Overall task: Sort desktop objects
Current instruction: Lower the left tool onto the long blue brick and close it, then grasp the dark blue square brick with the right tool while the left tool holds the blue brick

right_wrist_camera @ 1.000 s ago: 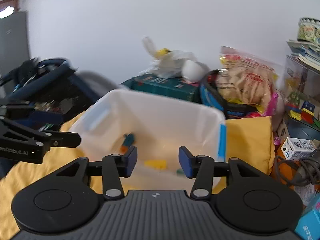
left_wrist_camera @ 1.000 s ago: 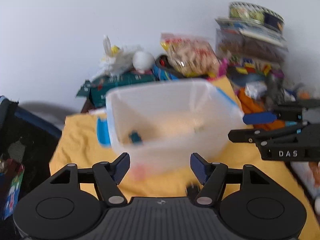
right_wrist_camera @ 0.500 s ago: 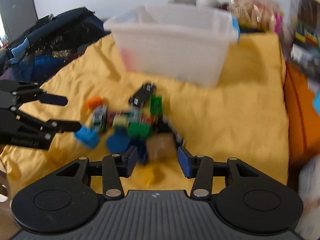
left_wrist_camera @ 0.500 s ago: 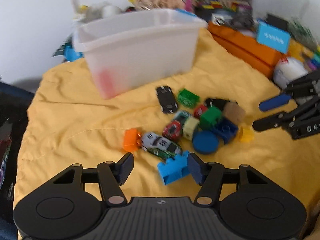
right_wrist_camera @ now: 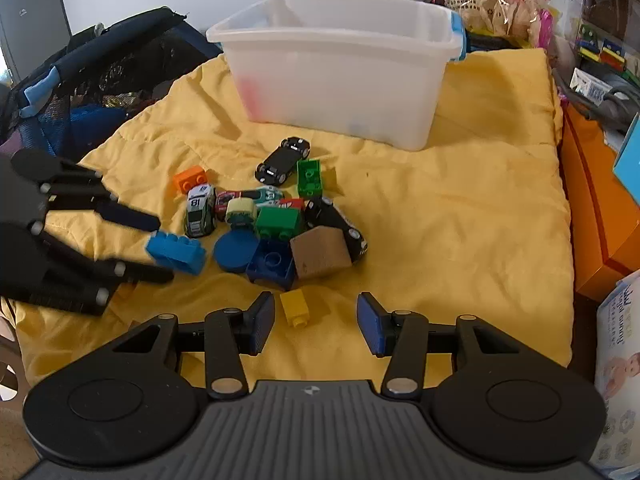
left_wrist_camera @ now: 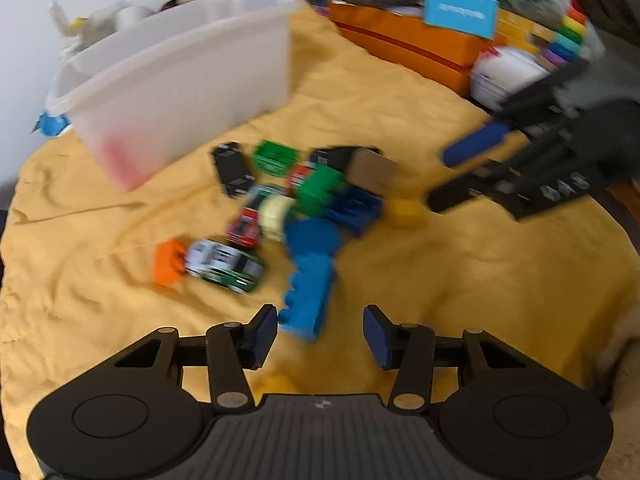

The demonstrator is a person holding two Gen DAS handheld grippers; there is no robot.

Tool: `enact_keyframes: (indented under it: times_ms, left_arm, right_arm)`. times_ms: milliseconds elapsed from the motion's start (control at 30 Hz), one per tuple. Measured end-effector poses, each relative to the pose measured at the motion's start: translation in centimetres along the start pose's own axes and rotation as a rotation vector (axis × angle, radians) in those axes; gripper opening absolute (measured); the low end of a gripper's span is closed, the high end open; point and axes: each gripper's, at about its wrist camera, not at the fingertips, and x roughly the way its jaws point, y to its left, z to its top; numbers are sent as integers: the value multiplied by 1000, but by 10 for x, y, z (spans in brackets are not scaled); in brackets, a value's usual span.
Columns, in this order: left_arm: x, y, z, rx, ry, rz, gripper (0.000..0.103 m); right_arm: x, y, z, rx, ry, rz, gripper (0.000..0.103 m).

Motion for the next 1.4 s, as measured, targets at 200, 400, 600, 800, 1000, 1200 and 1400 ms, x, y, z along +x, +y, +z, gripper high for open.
enact_keyframes:
  times_ms: [200, 400, 600, 800, 1000, 1200, 1400]
  left_arm:
    - [-8, -19, -3, -29, -44, 16, 52]
    - [0, 8, 1, -242, -62, 44, 52]
    - [17, 21, 1, -369, -13, 2, 24]
    - [0, 32, -3, -324, -2, 117, 24]
    - [1, 26, -3, -118, 47, 296, 25]
    - [6, -18, -7, 48, 26, 277, 28]
    - [1, -34, -11, 10, -20, 194, 30]
  right_arm:
    - [2, 2, -1, -23, 6, 12, 50]
    - [3, 4, -4, -38, 16, 23, 50]
    - [0, 5, -10, -43, 16, 3, 50]
    - [-3, -2, -15, -10, 15, -11, 50]
    - [-1, 0, -19, -9, 20, -15, 50]
    - [-1, 7, -22, -35, 31, -14, 51]
    - [1, 13, -22, -55, 42, -5, 51]
